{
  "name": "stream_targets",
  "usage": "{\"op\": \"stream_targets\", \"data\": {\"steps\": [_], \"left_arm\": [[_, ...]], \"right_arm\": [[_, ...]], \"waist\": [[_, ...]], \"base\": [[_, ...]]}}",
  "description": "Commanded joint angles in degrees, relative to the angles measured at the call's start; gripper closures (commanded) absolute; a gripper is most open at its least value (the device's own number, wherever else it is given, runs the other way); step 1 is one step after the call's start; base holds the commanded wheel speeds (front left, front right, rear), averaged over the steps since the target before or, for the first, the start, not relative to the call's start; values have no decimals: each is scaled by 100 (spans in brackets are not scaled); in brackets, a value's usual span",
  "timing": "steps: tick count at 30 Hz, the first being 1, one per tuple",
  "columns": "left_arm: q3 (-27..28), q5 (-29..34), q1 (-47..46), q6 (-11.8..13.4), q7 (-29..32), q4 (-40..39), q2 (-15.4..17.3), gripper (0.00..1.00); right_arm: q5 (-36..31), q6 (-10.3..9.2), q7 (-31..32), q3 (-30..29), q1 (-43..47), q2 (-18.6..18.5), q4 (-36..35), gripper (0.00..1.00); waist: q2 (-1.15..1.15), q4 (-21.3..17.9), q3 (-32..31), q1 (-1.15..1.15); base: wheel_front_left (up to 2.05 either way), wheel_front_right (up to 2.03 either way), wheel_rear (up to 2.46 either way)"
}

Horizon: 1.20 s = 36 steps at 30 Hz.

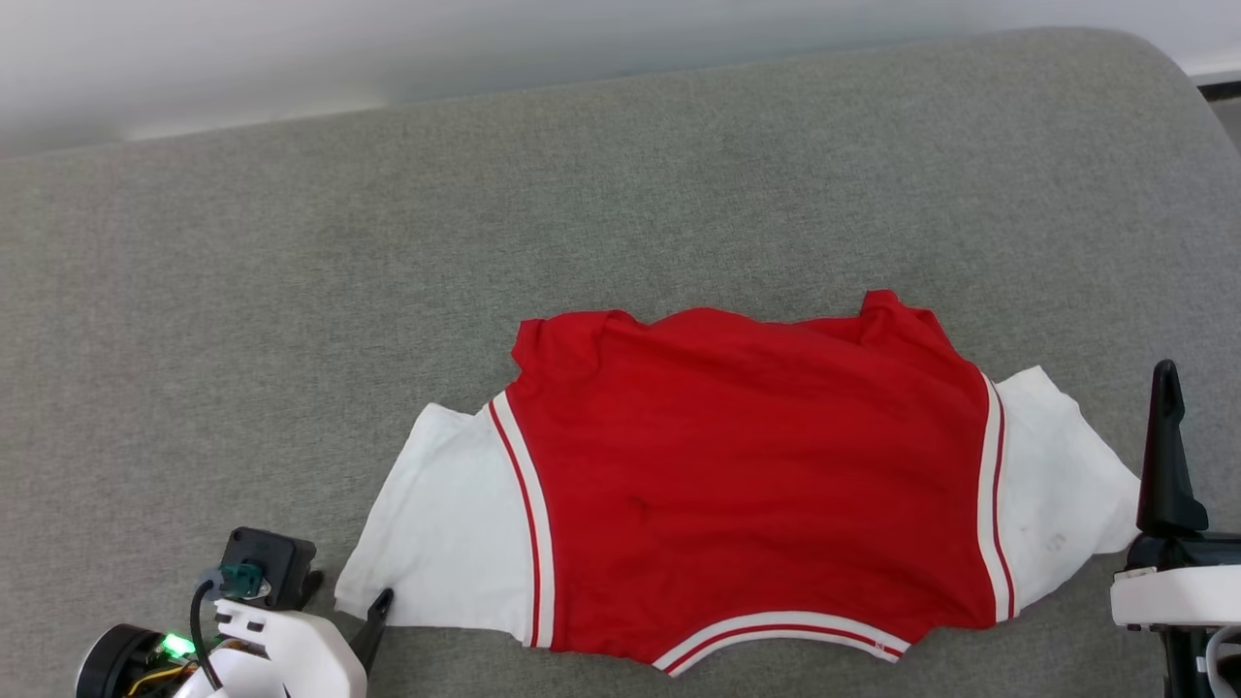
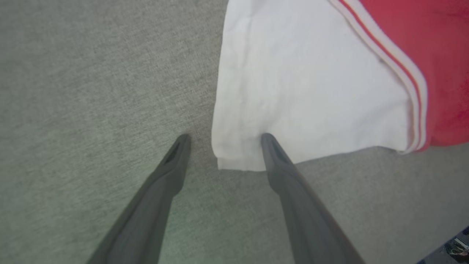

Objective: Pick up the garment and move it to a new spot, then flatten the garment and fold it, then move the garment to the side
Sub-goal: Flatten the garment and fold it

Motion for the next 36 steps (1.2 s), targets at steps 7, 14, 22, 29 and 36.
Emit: {"op": "stream_targets", "data": {"steps": [7, 14, 22, 29, 36], "left_arm": [[-113, 17, -133, 37, 259, 516, 33, 0], [-145, -126, -171, 26, 142, 701, -71, 100], [311, -209, -179, 221, -606, 158, -80, 100], [465, -398, 22, 223, -681, -647, -38, 100], [420, -487, 127, 235, -547, -1242, -30, 100]], "right_arm": [[-92, -2, -61, 18, -141, 58, 101, 0], [-176, -2, 136, 100, -104, -40, 233, 0], [-3, -3, 1663, 327, 278, -487, 401, 0], [129, -3, 3818, -28, 724, -787, 201, 0], [33, -3, 4903, -360, 637, -754, 50, 0]], "waist": [[0, -81, 154, 0], [0, -62, 101, 0], [0, 60, -197, 0], [0, 229, -289, 0], [0, 403, -211, 0]], "base": [[0, 0, 0], [0, 0, 0], [0, 0, 0], [0, 0, 0], [0, 0, 0]]}}
